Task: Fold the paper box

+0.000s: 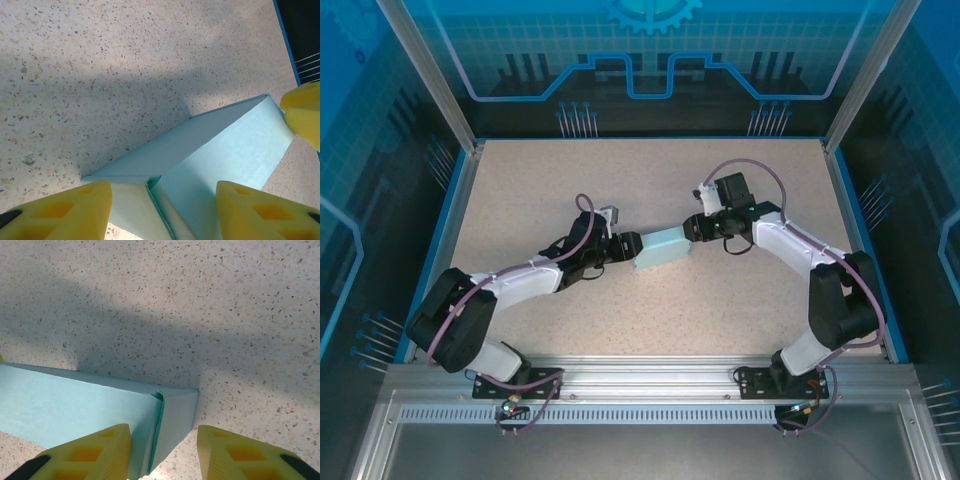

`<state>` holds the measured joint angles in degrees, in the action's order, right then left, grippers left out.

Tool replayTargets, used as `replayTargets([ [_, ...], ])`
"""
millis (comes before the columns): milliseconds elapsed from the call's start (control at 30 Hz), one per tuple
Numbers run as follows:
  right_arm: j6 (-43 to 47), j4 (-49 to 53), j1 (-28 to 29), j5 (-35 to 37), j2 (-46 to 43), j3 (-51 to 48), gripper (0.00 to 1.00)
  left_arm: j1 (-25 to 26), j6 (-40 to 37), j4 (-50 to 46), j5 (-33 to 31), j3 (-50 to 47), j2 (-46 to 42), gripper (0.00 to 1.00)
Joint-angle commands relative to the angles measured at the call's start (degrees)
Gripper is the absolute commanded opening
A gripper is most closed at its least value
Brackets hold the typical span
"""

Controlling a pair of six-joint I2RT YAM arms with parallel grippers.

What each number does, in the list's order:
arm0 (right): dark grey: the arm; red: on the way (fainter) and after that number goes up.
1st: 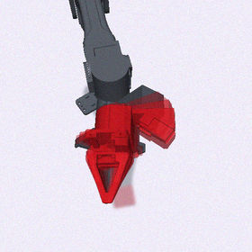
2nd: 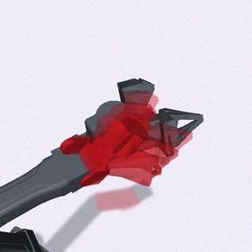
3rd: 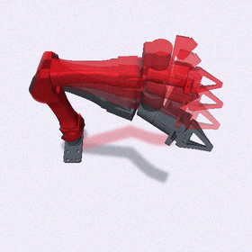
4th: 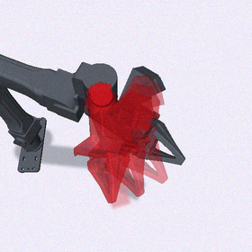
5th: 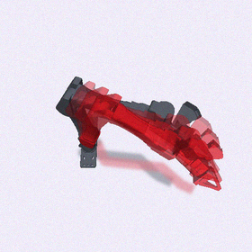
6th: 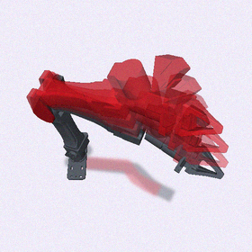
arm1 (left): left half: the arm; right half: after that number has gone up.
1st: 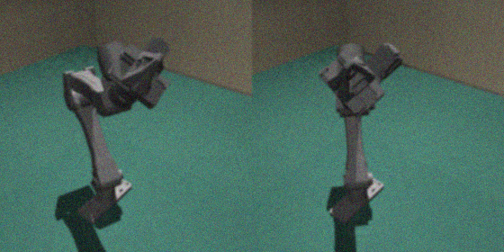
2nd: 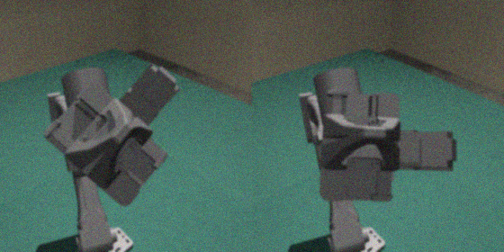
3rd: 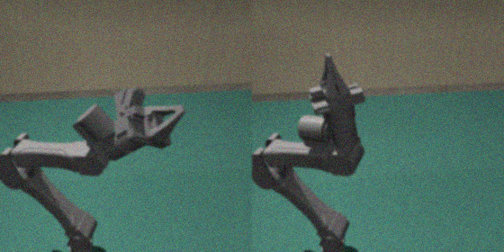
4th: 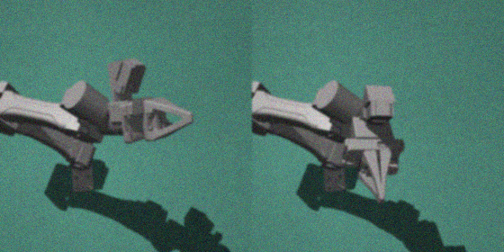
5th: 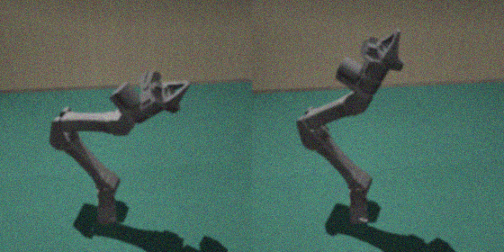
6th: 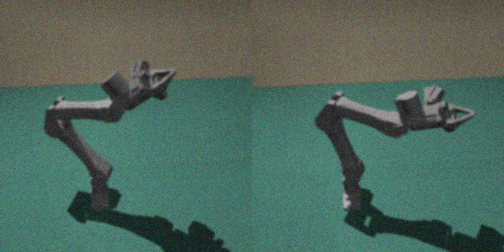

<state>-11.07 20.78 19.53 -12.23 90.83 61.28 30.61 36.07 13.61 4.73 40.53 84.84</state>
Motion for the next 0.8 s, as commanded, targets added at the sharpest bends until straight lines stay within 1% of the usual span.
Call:
replayTargets([
  [0,-0.78,4.30,-0.46,0.16,1.18,-4.14,0.39,0.32,0.70,-4.70,-1.72,-3.63,2.18,0.57],
  [267,-2.00,1.82,-0.46,-0.70,1.70,-7.62,0.37,0.30,3.01,-2.35,-1.15,-5.63,3.09,0.45],
  [433,-2.42,1.06,-0.50,-0.84,1.48,-7.44,0.36,0.27,4.32,1.00,-1.29,-6.28,5.08,0.39],
  [633,-4.29,-1.80,-0.63,-2.22,1.63,-4.60,0.35,-1.32,1.89,1.60,-1.01,-0.27,8.92,0.36],
  [767,-5.18,-2.95,-1.14,-3.22,1.90,-3.55,0.35,-2.62,0.09,0.55,-0.59,3.96,10.23,0.37],
])
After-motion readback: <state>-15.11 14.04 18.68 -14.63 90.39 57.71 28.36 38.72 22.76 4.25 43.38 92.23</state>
